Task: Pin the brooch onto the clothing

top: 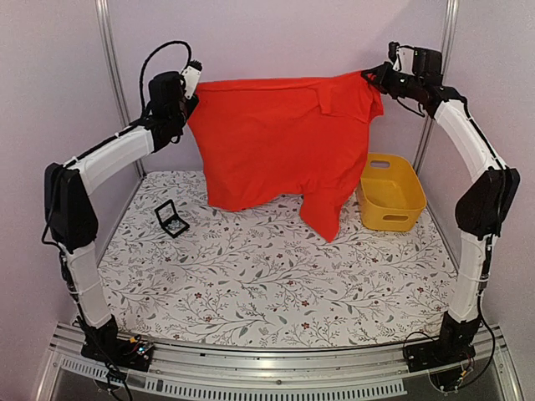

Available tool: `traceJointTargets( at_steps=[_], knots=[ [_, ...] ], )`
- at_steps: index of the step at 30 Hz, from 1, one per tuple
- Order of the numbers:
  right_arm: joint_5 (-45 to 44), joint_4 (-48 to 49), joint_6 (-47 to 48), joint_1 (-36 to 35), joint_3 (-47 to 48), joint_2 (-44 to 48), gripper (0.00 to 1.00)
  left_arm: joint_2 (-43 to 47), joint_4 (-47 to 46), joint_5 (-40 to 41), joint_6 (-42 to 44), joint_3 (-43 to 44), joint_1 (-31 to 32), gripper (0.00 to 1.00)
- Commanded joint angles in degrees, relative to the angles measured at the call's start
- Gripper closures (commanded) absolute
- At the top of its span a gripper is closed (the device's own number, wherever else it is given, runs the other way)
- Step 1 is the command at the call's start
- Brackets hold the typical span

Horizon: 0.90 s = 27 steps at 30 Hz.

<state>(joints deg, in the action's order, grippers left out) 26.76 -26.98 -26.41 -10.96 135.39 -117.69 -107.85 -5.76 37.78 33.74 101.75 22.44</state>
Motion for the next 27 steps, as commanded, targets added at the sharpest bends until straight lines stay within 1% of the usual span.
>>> traceJointTargets(
  at_steps=[1, 2, 3, 5, 7, 9, 11, 13, 16, 19, 21, 24, 27],
  knots=[
    [4.22, 23.73, -10.76, 4.77, 1.44, 1.46, 1.00, -5.57, -16.95, 2.07, 11.88, 14.29, -1.19, 1.00],
    [4.15, 26.00, -11.64, 5.08, 1.89, 2.01, 1.00, -6.78, -16.73, 1.06, 12.41, 16.91, -1.33, 1.00],
    [4.03, 26.48, -11.96, 5.23, 3.24, 2.02, 1.00, -7.86, -16.09, -0.26, 12.89, 19.95, -1.48, 1.00],
    [4.72, 25.93, -10.59, 5.37, 5.36, 1.69, 1.00, -9.10, -14.23, -1.91, 13.27, 23.15, -1.88, 1.00],
    [5.70, 23.71, -8.83, 5.59, 5.15, 2.46, 1.00, -8.88, -12.44, -3.12, 13.57, 23.45, -2.50, 1.00],
    [7.48, 20.86, -6.55, 5.57, 2.46, 3.82, 1.00, -7.13, -10.91, -4.26, 13.58, 20.47, -3.25, 1.00],
    [10.75, 19.83, -5.53, 5.60, -5.16, 7.04, 1.00, -3.97, -7.25, -7.60, 12.80, 14.65, -3.62, 1.00],
    [14.04, 19.04, -5.04, 5.32, -14.53, 10.71, 1.00, -0.26, 0.37, -12.80, 10.87, 7.65, -3.67, 1.00],
    [16.53, 14.57, -2.27, 4.12, -30.15, 17.37, 1.00, 6.03, 8.02, -18.47, 4.52, -5.74, -3.67, 1.00],
    [14.96, 5.92, 3.61, 1.76, -42.72, 23.75, 1.00, 12.65, 7.84, -23.12, -0.06, -22.19, -3.55, 1.00],
    [13.72, 1.28, 6.25, 0.11, -51.58, 27.74, 1.00, 15.83, 8.63, -25.42, -2.59, -31.08, -3.09, 1.00],
    [13.59, -4.40, 8.17, -2.39, -64.34, 31.69, 1.00, 17.71, 14.94, -26.51, -6.94, -38.95, -1.45, 1.00],
    [15.05, -8.81, 9.19, -5.00, -73.94, 34.77, 1.00, 17.24, 24.41, -25.48, -10.75, -42.87, 0.33, 1.00]
  ],
)
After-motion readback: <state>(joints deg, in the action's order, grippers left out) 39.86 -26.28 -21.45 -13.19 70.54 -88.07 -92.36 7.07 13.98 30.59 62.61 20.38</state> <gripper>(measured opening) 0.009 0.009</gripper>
